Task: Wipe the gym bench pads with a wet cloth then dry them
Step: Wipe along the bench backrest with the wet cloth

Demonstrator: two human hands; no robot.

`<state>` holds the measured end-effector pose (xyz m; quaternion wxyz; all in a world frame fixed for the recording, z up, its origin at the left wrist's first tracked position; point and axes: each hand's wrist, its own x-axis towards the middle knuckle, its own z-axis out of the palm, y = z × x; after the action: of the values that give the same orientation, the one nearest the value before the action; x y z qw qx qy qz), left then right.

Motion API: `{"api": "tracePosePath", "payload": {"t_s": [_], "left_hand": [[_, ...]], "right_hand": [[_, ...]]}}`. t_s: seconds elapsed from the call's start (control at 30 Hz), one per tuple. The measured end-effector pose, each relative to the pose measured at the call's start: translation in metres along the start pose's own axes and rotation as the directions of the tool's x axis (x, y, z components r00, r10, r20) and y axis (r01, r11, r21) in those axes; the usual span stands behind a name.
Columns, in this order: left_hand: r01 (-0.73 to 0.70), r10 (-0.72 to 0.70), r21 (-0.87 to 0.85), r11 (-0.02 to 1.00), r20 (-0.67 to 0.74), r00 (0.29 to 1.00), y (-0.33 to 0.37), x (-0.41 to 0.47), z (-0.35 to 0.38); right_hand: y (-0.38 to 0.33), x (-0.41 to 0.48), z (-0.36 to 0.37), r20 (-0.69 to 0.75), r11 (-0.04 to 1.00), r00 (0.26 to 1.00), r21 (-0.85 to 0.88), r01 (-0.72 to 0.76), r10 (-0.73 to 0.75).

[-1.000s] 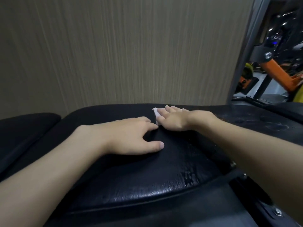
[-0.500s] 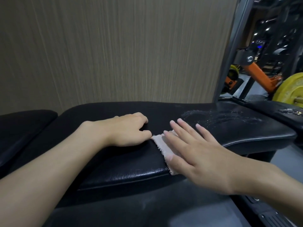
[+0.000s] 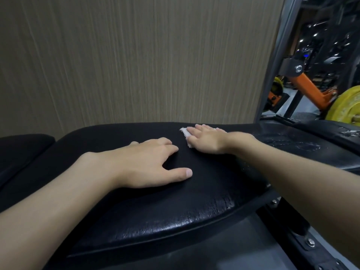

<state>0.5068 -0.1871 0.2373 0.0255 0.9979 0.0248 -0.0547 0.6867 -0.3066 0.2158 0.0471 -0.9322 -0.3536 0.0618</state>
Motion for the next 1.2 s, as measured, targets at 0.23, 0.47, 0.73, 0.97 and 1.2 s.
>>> {"api": "tracePosePath", "payload": {"t_s": [0.23,0.47,0.73,0.97,1.2], "left_hand": [[-0.001,0.002,-0.029,1.000,0.041,0.999,0.001,0.005,0.005],[0.012,-0.012,0.000,1.000,0.047,0.999,0.010,0.009,0.004],[-0.004,0.003,0.015,1.000,0.033,0.999,0.021,0.017,0.005],[-0.026,0.025,0.016,1.000,0.031,0.999,0.029,0.018,0.006],[-0.042,0.037,0.068,0.997,0.064,0.997,0.038,0.027,0.003]], "right_hand": [[0.027,0.060,-0.011,0.039,0.988,0.988,0.034,-0.148,0.146],[0.024,0.005,-0.003,0.021,1.000,1.000,0.008,-0.003,0.003],[0.015,-0.149,0.007,-0.048,0.980,0.983,-0.101,0.169,-0.175],[0.019,-0.179,0.013,-0.068,0.986,0.985,-0.076,0.151,-0.156],[0.030,-0.118,0.000,-0.001,0.996,0.996,-0.033,0.086,-0.086]]}}
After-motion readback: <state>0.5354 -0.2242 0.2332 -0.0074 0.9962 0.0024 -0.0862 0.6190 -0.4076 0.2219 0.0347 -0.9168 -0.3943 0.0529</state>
